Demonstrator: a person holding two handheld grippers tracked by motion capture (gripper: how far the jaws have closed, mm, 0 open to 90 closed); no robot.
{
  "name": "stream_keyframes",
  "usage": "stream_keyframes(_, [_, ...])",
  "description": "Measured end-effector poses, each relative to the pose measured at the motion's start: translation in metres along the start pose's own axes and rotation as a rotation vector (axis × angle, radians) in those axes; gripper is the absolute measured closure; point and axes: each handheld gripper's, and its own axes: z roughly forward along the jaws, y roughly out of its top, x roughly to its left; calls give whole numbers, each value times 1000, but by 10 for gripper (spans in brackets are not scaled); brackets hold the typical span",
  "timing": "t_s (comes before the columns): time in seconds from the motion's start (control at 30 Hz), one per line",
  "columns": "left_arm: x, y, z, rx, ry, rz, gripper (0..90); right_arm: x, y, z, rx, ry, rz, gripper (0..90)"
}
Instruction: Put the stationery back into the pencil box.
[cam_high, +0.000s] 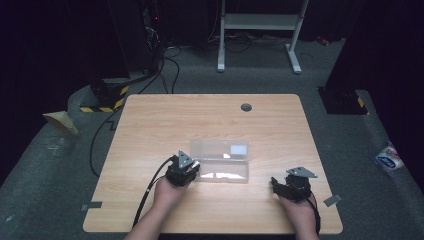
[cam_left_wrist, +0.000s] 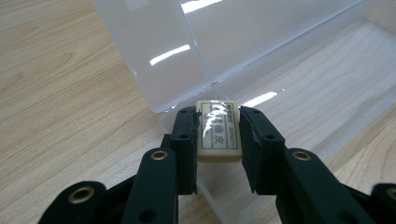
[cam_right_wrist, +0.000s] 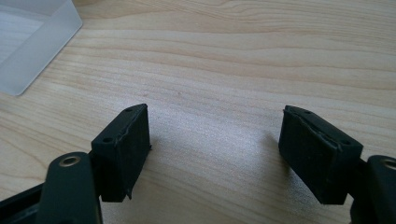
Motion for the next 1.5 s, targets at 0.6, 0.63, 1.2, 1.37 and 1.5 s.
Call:
stream_keyframes(0.6, [3, 3, -10, -61, -28, -27, 592, 0, 0, 0, 1, 1, 1, 245])
stream_keyframes(0.63, [3, 3, -10, -62, -34, -37, 579, 0, 0, 0, 1, 1, 1, 245])
stream_keyframes(1.2, [32, -2, -30, -133, -100, -148, 231, 0, 0, 0, 1, 1, 1, 245])
stream_keyframes(1.37, [42, -6, -35, -107, -78, -142, 183, 0, 0, 0, 1, 1, 1, 245])
stream_keyframes(1.5, [49, -11, -40, -89, -76, -143, 158, 0, 0, 0, 1, 2, 1, 245])
